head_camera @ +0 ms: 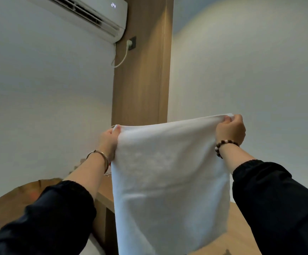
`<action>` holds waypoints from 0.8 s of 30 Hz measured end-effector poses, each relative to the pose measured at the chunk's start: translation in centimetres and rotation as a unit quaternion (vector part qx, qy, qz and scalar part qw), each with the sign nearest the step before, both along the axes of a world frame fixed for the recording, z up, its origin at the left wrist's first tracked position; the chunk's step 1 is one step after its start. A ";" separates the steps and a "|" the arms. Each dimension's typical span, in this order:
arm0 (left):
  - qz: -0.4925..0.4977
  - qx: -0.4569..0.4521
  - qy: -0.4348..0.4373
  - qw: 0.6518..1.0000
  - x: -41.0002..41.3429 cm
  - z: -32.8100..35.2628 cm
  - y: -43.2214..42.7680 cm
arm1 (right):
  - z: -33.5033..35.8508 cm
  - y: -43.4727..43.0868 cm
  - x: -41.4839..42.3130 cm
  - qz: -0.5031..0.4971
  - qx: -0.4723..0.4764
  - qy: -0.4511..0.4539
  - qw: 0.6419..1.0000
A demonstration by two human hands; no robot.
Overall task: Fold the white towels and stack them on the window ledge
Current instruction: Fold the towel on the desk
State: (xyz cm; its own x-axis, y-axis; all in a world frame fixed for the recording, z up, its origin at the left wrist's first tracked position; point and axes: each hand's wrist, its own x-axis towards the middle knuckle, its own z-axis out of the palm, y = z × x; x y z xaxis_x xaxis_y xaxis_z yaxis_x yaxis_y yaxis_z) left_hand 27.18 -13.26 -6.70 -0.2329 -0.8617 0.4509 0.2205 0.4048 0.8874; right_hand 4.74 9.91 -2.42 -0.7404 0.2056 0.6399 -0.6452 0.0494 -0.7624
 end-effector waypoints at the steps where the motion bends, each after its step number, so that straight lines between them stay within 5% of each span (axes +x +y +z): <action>1: 0.005 -0.004 0.004 1.000 -0.8 -0.1 -0.5 | 0.0 -0.1 -0.6 -0.006 0.005 0.000 1.000; 7: 0.062 -0.059 -0.049 0.995 -7.9 0.7 -2.6 | 1.0 -1.1 -6.5 -0.043 0.041 0.000 0.998; 12: 0.112 -0.134 -0.189 0.966 -14.7 -1.3 -5.8 | 0.0 -2.9 -13.5 -0.093 0.211 -0.023 0.973; 16: 0.122 -0.078 -0.223 0.964 -19.2 -5.7 -7.3 | -4.6 -4.5 -18.6 -0.072 0.280 -0.098 0.952; 20: -0.009 0.109 -0.097 0.989 -23.6 -10.9 -8.4 | -10.2 -6.3 -21.0 0.021 0.223 -0.194 0.955; 24: -0.162 0.072 -0.236 0.955 -24.6 -17.1 -5.4 | -17.0 -8.0 -21.2 0.142 0.271 -0.262 0.915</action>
